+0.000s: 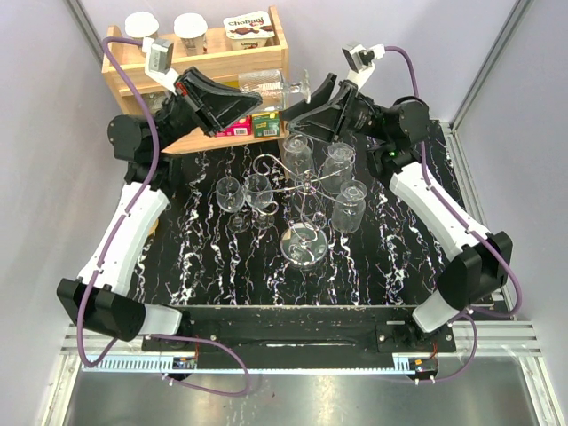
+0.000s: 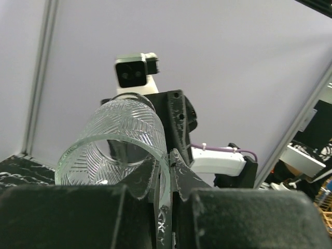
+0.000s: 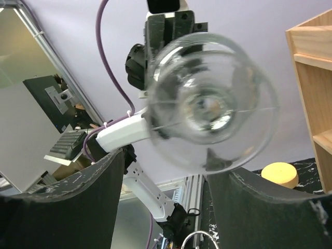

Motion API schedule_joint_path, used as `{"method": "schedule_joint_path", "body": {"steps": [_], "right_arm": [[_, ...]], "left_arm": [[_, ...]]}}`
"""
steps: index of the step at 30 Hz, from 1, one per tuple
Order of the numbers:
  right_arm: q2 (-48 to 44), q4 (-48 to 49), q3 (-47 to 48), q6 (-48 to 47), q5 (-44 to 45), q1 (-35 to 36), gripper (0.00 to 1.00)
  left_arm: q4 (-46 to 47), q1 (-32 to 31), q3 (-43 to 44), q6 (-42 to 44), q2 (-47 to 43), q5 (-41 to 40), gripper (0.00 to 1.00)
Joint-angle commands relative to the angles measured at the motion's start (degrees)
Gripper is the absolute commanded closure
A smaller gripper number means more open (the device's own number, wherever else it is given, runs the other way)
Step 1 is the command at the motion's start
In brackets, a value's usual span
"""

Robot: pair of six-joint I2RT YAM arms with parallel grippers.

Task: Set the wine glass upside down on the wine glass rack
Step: Turn the wine glass upside down at the wine rack.

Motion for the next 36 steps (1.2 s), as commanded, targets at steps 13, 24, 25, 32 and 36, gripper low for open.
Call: {"method": "schedule_joint_path", "body": {"steps": [13,24,25,32,36], "right_arm": [[-0.84,5.26,-0.15,0.38,0.84,0.18,0.32],[-7.61,-9.49,-2.79,-11.04,-1.97,-4.22,0.17],[-7.96,-12.13,-2.35,-12.53,-2.15,-4.22,0.16],[-8.23,-22.69,1.07,-20.01,-1.89,-4.22,0.15],[-7.88,-24.89,2.22,-21.77,-1.98,-4.22,0.14]], "left_arm": [[11.58,-4.08,-3.49,-2.39,-1.16,-1.85,1.0],[4.47,-4.0,-2.88,2.97,-4.24,2.19,1.0],[4.37,-4.0,-2.97,3.06,-4.33,2.45,1.0],[0.86,-4.17,-3.32,5.16,-4.77,3.42,1.0],[-1.25,-4.79,-4.11,6.92,-5.29,3.6,1.0]]}}
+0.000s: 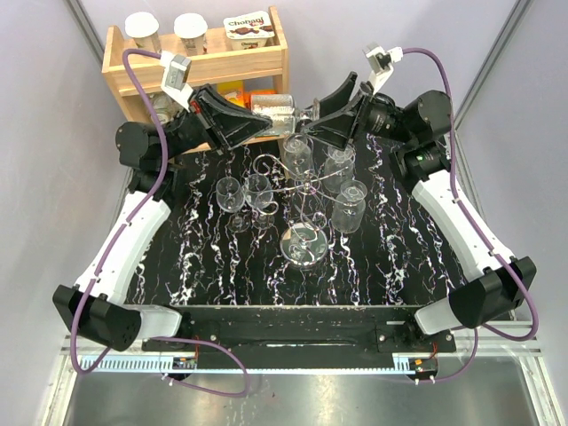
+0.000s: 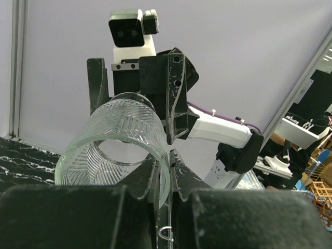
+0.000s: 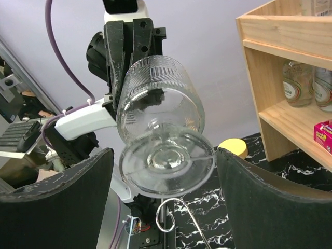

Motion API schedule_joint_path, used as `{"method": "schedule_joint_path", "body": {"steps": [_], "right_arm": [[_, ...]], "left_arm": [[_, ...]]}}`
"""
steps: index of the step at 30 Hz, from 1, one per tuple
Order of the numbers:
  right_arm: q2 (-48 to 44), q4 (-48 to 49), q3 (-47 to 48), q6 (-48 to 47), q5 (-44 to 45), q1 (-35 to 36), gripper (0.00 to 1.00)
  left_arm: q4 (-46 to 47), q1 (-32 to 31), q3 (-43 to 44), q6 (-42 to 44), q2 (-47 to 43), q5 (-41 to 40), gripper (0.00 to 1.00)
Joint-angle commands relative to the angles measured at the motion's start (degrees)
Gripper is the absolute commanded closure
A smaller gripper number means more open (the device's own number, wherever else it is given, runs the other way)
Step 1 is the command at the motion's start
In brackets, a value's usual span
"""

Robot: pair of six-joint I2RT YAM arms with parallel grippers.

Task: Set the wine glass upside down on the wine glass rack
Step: Turn the wine glass upside down at the wine rack.

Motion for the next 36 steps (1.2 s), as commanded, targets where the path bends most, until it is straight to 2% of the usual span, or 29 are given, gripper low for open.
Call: {"method": "schedule_joint_path", "body": {"steps": [1,9,18,20,22,27,29,32,35,36], "right_arm": [[-0.73,-4.61,3.05,-4.44,-0.73,0.06,0.15],[-1.87,-8.65,2.96,-8.31,-0.99,0.06,0.22],[-3.02,-12.69,3.75,-11.65,-1.78,-0.02,0.36],[-3.28,-13.66,3.93,-12.61,-1.7,-0.02,0.35],[-3.46,-15.33,4.54,-13.76,-1.7,-0.2,0.28],[-3.72,-16.57,5.07,-14.64,-1.87,-0.55,0.24],[-3.9,-17.0,5.34,-14.9,-1.96,-0.55,0.26],[-3.9,-17.01,5.34,-14.99,-2.4,-0.55,0.35],[-3.98,-16.83,5.07,-14.64,-2.58,-0.55,0.36],[-3.98,-16.57,4.81,-14.47,-2.84,-0.55,0.39]], "left_arm": [[0.39,-0.68,0.19,2.79,-2.56,-0.42,1.0],[-0.58,-0.94,0.02,3.67,-2.83,0.02,1.0],[-2.42,-0.94,-0.51,4.9,-3.35,0.54,1.0],[-2.95,-1.03,-0.6,5.43,-3.53,0.81,1.0],[-3.48,-1.03,-0.68,5.78,-3.62,1.07,1.0],[-3.74,-1.03,-0.86,5.96,-3.88,1.25,1.0],[-3.83,-1.03,-0.95,5.96,-3.88,1.16,1.0],[-3.92,-0.94,-0.95,5.96,-3.88,1.25,1.0],[-3.74,-1.03,-1.04,6.05,-3.79,1.25,1.0],[-3.74,-1.03,-1.12,6.05,-3.88,1.25,1.0]]}}
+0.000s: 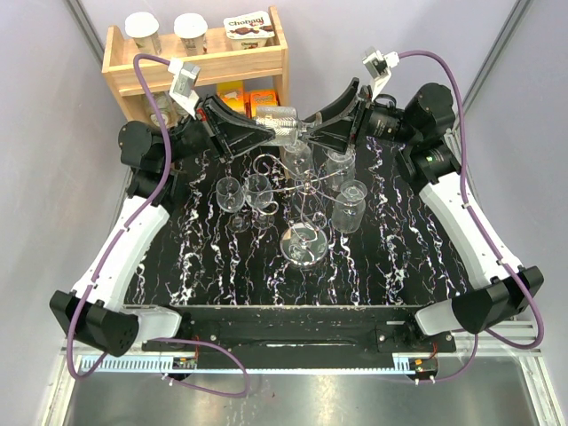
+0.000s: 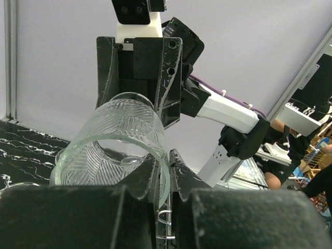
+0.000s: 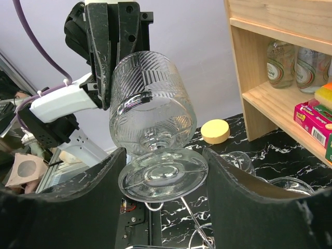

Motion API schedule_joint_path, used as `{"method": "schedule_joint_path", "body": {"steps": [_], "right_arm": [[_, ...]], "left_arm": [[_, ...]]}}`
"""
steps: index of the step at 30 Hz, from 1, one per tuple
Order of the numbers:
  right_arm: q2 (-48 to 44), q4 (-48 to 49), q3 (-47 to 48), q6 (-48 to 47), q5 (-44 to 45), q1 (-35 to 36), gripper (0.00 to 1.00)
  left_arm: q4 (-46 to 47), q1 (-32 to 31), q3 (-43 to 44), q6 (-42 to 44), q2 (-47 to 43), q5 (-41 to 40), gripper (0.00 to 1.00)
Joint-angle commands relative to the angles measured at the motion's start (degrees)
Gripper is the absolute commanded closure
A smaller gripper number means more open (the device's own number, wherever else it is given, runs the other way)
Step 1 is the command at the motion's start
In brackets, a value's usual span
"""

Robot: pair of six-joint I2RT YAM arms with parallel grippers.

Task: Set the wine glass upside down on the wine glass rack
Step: Turn the wine glass upside down at the wine rack.

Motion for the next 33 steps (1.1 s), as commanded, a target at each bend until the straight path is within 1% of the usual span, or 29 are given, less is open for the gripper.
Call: {"method": "schedule_joint_path", "body": {"steps": [1,2,3,4,6,7,9,10,12,13,15,18,21,27,33], "right_arm": [[-2.06,1.09,1.64,-0.15,-1.79,-0.35,0.44],[-2.06,1.1,1.55,-0.06,-1.79,-0.35,0.49],[-2.06,1.1,1.38,-0.06,-2.05,-0.27,0.58],[-2.24,1.01,1.29,-0.23,-2.23,-0.35,0.66],[-2.5,-0.04,1.02,-0.93,-2.67,-0.44,0.78],[-2.76,-1.0,0.94,-1.9,-2.84,-0.44,0.85],[-3.29,-3.2,0.41,-3.48,-2.67,-0.62,0.97],[-3.55,-4.08,0.06,-4.01,-2.67,-0.7,1.0],[-3.99,-6.19,-0.21,-5.5,-2.76,-0.79,1.0],[-4.26,-7.42,-0.21,-6.64,-2.58,-0.79,1.0],[-4.78,-12.06,0.23,-10.06,-2.41,-1.06,1.0],[-5.84,-18.22,0.41,-15.08,-1.44,-1.76,1.0],[-6.54,-20.52,-0.64,-17.11,-1.44,-2.73,1.0],[-8.12,-23.33,-2.05,-20.18,1.1,-3.25,1.0],[-8.39,-27.11,-2.58,-23.87,3.39,-3.25,1.0]], "left_arm": [[3.62,-0.16,0.3,0.76,-1.96,-0.94,1.0],[3.45,-0.07,0.3,0.93,-1.87,-0.94,1.0],[3.45,-0.16,0.21,1.02,-1.87,-0.76,1.0],[3.1,-0.16,0.04,1.37,-1.87,-0.76,1.0],[2.22,-0.16,-0.58,2.25,-1.96,-0.24,1.0],[1.87,-0.16,-0.76,2.6,-1.96,0.37,0.98],[1.08,-0.16,-1.37,3.56,-1.78,0.73,0.84],[0.38,-0.16,-1.55,4.35,-1.69,0.99,0.82],[-0.33,-0.07,-1.46,5.24,-1.17,1.43,0.75],[-0.51,0.02,-1.55,5.59,-1.08,1.7,0.7],[-1.56,-0.07,-1.63,6.82,-0.99,1.79,0.64],[-2.44,-0.16,-2.77,8.66,-0.9,2.31,0.49],[-2.97,-0.16,-4.53,9.46,-0.82,2.4,0.39],[-3.06,-0.68,-9.1,10.95,-0.99,2.23,0.35],[-6.92,-2.88,-11.48,15.43,-1.52,1.79,0.35]]}}
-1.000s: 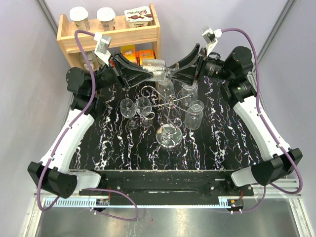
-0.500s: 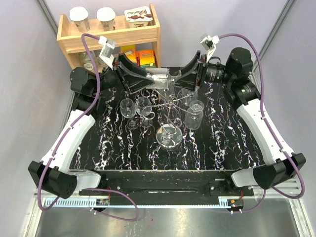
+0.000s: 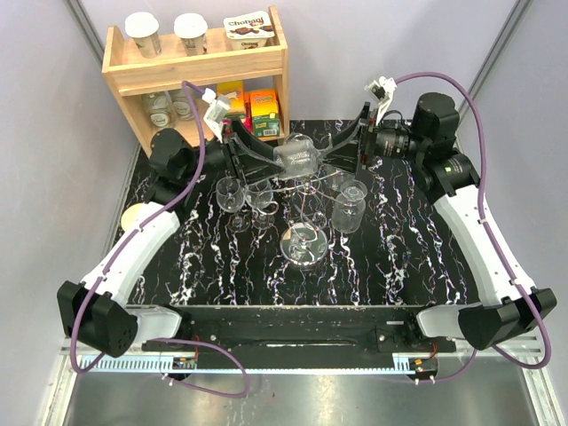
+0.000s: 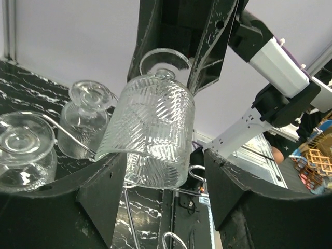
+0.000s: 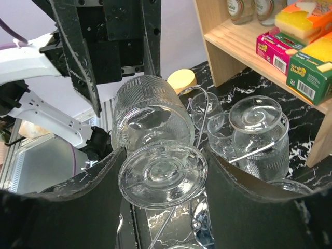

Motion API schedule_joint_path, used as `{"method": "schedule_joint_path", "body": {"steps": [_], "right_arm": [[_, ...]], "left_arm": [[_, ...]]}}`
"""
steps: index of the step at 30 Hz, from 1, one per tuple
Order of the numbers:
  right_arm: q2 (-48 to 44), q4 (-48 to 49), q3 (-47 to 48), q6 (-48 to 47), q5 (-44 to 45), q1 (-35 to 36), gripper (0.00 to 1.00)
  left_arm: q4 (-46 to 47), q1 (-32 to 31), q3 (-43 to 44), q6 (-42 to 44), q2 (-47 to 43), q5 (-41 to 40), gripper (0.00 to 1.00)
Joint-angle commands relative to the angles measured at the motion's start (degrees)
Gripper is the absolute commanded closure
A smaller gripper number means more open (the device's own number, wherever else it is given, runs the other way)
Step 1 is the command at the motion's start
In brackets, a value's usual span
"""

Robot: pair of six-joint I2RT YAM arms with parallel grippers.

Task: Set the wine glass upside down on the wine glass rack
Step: Turn the wine glass upside down at the wine rack.

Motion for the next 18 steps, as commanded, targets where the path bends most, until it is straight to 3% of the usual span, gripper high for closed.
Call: {"method": "schedule_joint_path", "body": {"steps": [1,9,18], "right_arm": [[-2.55,-1.65,0.2,-4.18,1.73,0.02,1.0],[-1.94,-2.53,2.39,-4.54,2.35,0.11,1.0],[-0.8,-5.17,7.75,-5.95,3.58,0.2,1.0]], "left_arm": [[-1.46,-1.57,-0.7,4.96,-1.41,-0.46,0.35],[-7.95,-2.27,-0.09,11.28,-2.64,-0.64,0.34],[-31.67,-2.19,8.95,33.86,-4.75,-6.43,0.24]]}}
